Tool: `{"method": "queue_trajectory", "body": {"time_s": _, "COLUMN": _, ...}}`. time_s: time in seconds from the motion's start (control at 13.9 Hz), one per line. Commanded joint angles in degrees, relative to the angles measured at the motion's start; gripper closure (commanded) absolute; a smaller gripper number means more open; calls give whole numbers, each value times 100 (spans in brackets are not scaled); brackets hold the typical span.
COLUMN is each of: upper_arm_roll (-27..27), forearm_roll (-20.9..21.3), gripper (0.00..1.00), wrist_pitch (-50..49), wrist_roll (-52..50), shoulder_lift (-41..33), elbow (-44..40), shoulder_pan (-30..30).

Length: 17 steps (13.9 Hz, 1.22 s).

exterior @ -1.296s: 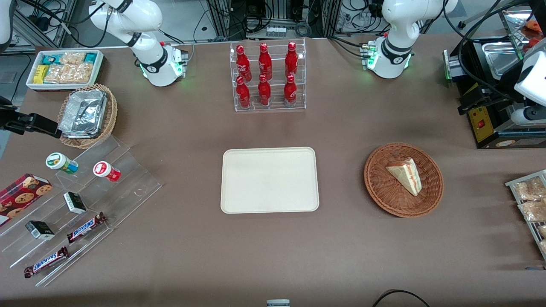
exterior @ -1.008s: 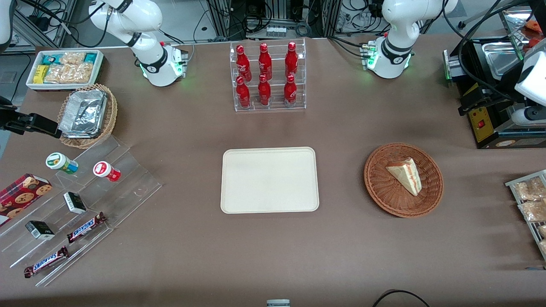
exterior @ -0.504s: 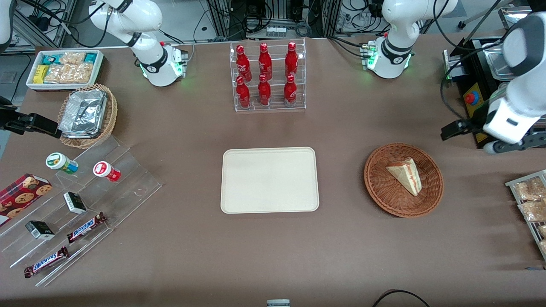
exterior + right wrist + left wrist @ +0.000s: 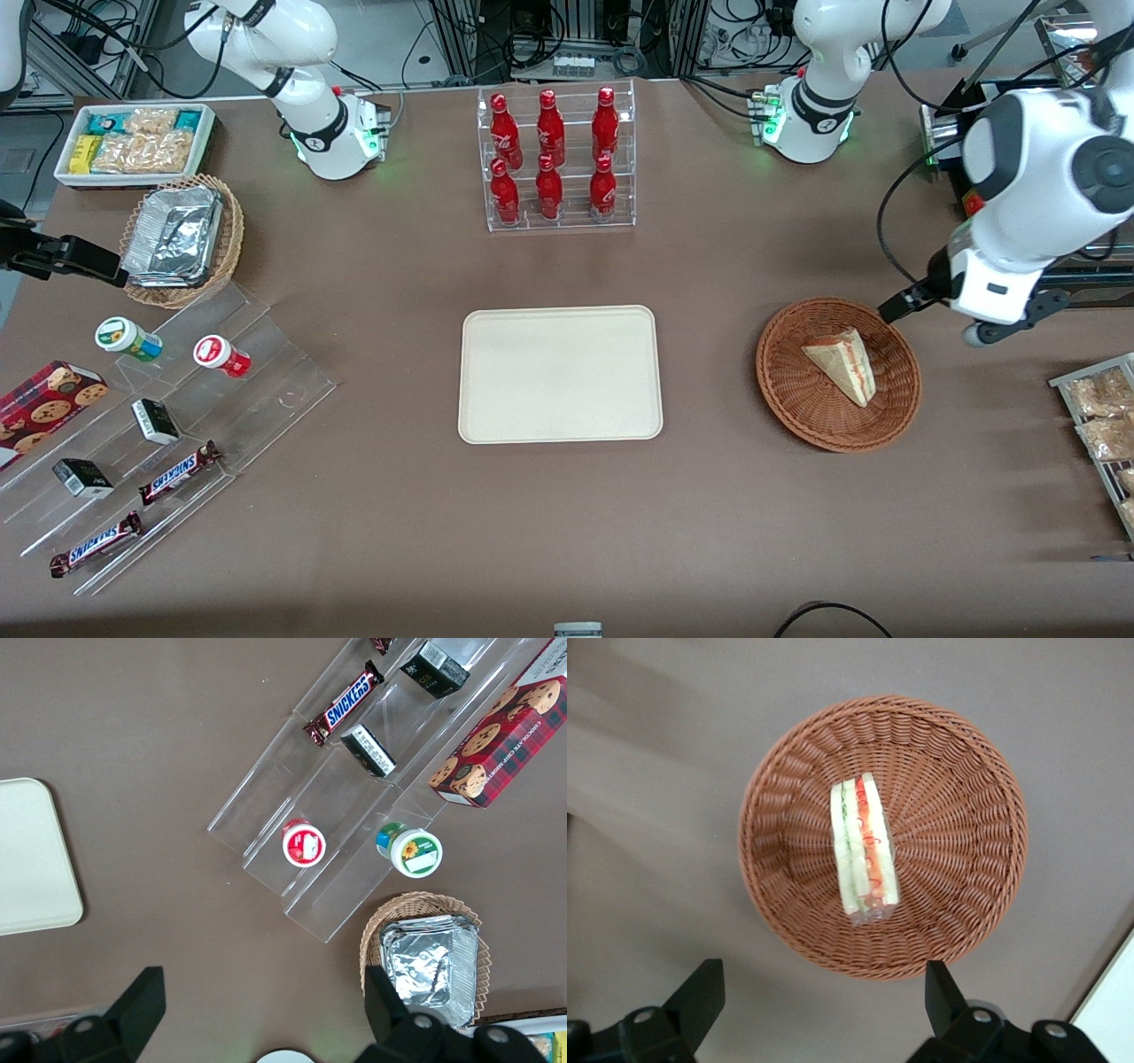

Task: Place sandwich from basket to tray
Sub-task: 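Lower the open left gripper onto the sandwich and close on its wrapper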

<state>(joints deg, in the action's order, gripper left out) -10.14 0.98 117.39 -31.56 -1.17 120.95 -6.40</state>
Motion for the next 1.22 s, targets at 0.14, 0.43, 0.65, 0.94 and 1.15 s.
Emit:
{"method": "queue_trajectory", "body": {"time_s": 0.14, "upper_arm_roll": -93, "forearm_roll": 428, "gripper": 0, "wrist_pitch": 890, "wrist_roll": -1096, "shoulder_lift": 397, "elbow": 376, "shoulder_pan": 157}}
{"method": "queue_trajectory", "body": {"time_s": 0.43, "upper_arm_roll": -93, "forearm_roll": 552, "gripper": 0, "wrist_pitch": 1584, "wrist_roll": -1537, "shoulder_lift": 925, "elbow": 490, "shoulder_pan": 166}}
{"method": "queue_trajectory", "body": {"time_s": 0.65, "upper_arm_roll": -84, "forearm_roll": 561, "gripper": 0, "wrist_pitch": 1901, "wrist_roll": -1748, "shoulder_lift": 1215, "elbow": 491, "shoulder_pan": 166}}
{"method": "queue_trajectory", "body": {"time_s": 0.94, "upper_arm_roll": -67, "forearm_roll": 561, "gripper": 1, "wrist_pitch": 1946, "wrist_roll": -1766, "shoulder_lift": 1400, "elbow": 508, "shoulder_pan": 148}}
{"method": "queue_trajectory", "body": {"time_s": 1.15, "upper_arm_roll": -40, "forearm_roll": 605, "gripper": 27, "wrist_pitch": 1946, "wrist_roll": -1906, "shoulder_lift": 1453, "elbow": 578, "shoulder_pan": 122}}
